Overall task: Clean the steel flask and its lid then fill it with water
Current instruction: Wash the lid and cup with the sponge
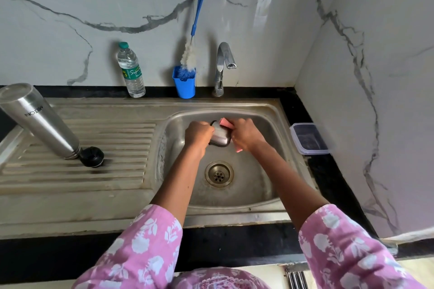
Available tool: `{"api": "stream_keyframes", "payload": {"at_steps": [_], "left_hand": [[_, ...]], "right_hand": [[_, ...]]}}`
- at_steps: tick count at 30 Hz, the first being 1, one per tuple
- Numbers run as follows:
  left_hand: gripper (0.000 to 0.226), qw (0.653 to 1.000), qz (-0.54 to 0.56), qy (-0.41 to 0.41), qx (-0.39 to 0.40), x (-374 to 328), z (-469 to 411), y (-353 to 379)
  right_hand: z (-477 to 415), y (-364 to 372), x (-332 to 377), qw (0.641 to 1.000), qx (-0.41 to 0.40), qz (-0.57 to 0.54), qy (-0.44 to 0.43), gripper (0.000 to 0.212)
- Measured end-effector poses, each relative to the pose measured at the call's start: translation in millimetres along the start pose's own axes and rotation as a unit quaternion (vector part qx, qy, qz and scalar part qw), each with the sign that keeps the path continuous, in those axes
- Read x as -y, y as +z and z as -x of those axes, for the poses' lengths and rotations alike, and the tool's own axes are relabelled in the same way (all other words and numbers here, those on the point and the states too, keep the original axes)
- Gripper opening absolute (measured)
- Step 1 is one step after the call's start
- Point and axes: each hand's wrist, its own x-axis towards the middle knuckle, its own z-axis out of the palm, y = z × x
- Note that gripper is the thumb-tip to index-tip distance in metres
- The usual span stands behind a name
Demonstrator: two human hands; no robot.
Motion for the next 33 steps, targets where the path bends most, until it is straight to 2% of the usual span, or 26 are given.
{"api": "stream_keyframes", "payload": {"at_steps": [2,4,6,9,12,15,17,19,20,22,24,26,29,31,33], "left_hand": [[0.028,0.998,-0.05,0.032,-0.028,-0.7,0.4,2.2],[0.036,0.997,-0.044,0.034,-0.045,-0.6,-2.2,3.8],[0.036,0.998,0.009,0.03,-0.054,-0.7,-5.7,5.4],[0.022,0.998,0.024,0.047,-0.029,-2.3,-6.3,7.4],[0.018,0.991,-0.054,0.122,-0.009,-2.2,-5.6,5.5],[0.018,0.978,-0.092,0.186,-0.007,4.4,-5.7,7.1],[0.019,0.975,-0.068,0.213,-0.015,8.4,-2.1,9.9],[0.026,0.973,-0.009,0.228,-0.031,10.4,2.5,12.8],[0.028,0.972,0.027,0.23,-0.038,10.8,4.3,14.1],[0.027,0.969,0.081,0.226,-0.051,13.1,4.0,16.6],[0.026,0.965,0.085,0.241,-0.064,16.5,3.2,16.4],[0.026,0.948,0.026,0.309,-0.075,19.9,0.4,13.0],[0.036,0.896,-0.095,0.429,-0.061,24.4,-3.9,6.5],[0.048,0.868,-0.152,0.471,-0.043,27.3,-8.0,2.2],[0.05,0.839,-0.205,0.501,-0.048,29.5,-11.3,-3.5]], "right_hand": [[1.9,4.1,-4.5,0.995,-0.042,0.069,-0.053,0.049],[5.2,9.1,-9.4,0.981,-0.071,0.115,-0.136,0.057],[7.5,13.7,-13.5,0.966,-0.086,0.109,-0.22,0.058],[6.9,13.6,-20.8,0.954,-0.148,0.073,-0.249,0.054],[3.4,4.7,-13.4,0.968,-0.161,0.052,-0.184,0.053],[-6.4,-10.3,-2.8,0.993,-0.093,0.027,-0.073,0.052],[-9.2,-25.2,3.3,0.996,-0.026,-0.084,-0.009,0.041],[-7.4,-36.3,7.4,0.974,-0.002,-0.225,0.024,0.03],[-6.6,-38.4,7.5,0.954,-0.004,-0.296,0.051,0.032],[-6.4,-35.8,2.6,0.893,0.009,-0.433,0.121,0.041],[-5.9,-28.2,-3.1,0.842,0.042,-0.513,0.162,0.049],[-4.6,-21.8,-6.0,0.827,0.057,-0.528,0.182,0.06],[-4.1,-22.9,-2.8,0.797,0.067,-0.545,0.25,0.029],[-2.8,-26.1,1.9,0.792,0.069,-0.535,0.285,0.02],[-1.8,-27.3,3.5,0.793,0.065,-0.519,0.311,0.02]]}}
